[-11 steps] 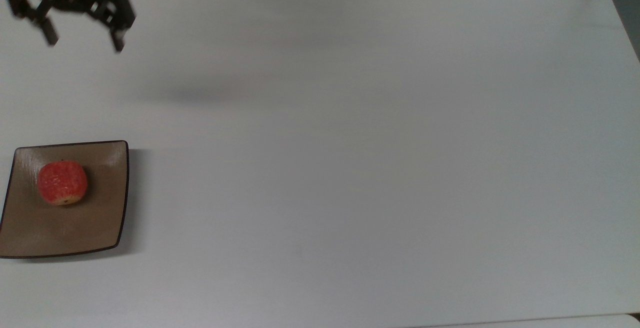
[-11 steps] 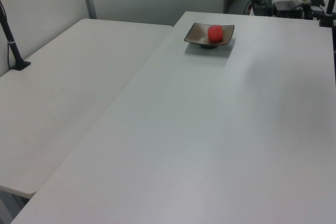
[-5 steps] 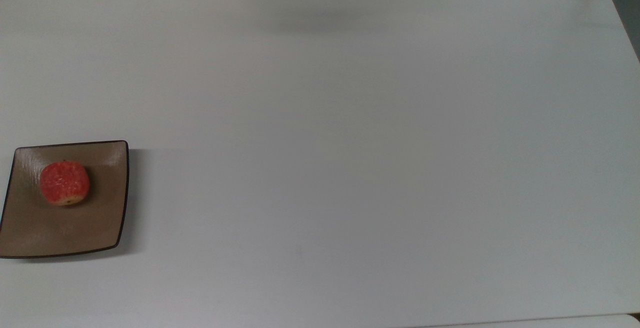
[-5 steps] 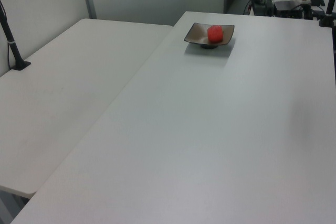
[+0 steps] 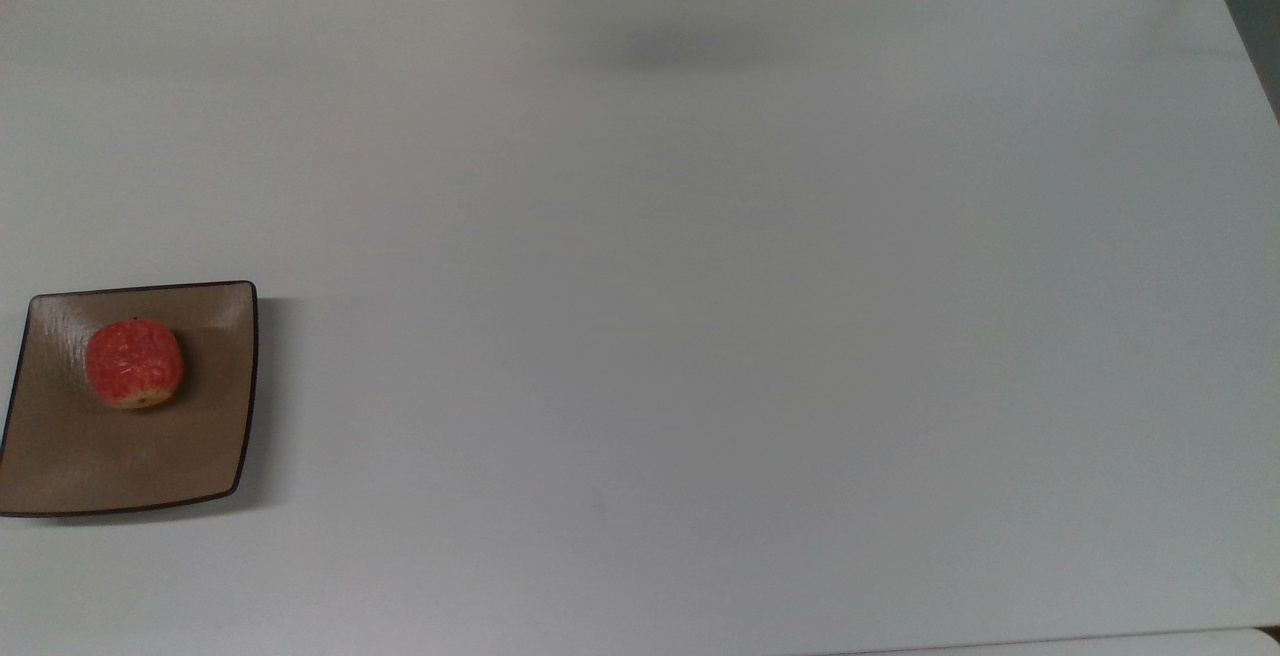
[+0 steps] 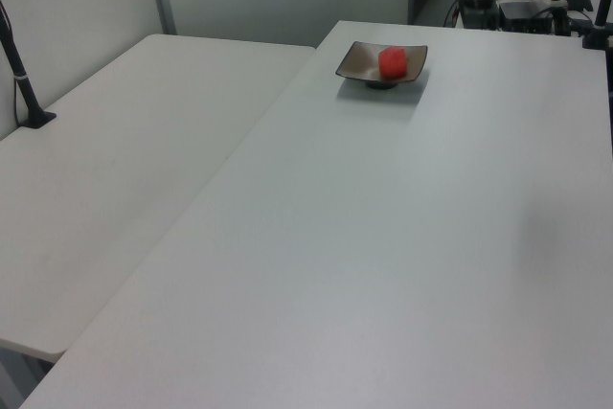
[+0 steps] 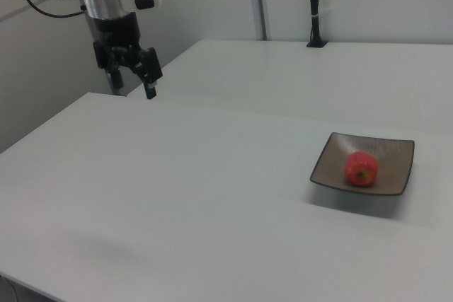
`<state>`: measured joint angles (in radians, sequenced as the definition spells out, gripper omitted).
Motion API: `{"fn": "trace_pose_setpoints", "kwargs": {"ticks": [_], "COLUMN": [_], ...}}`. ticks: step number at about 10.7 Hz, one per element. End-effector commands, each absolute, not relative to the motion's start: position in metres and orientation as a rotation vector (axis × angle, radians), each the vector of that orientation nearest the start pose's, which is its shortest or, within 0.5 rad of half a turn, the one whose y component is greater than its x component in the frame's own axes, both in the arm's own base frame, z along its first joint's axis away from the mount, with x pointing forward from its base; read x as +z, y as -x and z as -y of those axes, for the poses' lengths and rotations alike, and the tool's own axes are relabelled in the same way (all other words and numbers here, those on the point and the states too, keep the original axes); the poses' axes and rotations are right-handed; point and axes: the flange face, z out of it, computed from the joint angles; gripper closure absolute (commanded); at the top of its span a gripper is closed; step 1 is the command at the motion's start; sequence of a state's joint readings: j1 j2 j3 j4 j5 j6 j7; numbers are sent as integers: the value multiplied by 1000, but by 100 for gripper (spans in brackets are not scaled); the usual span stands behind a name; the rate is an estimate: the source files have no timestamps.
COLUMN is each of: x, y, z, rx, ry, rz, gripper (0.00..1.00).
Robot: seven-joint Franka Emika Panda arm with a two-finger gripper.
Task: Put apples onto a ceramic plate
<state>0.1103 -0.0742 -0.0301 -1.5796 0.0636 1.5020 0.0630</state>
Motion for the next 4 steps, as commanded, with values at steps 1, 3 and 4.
{"fn": "trace_pose_setpoints", "kwargs": {"ticks": [1, 3, 4], "x": [647, 646, 646], "y": [-536, -537, -536], "z": [-45, -45, -45], "rx": [-178, -183, -186], "ry": [3047, 3048, 3048], "rz": [15, 15, 15], "gripper": [0, 0, 0]}}
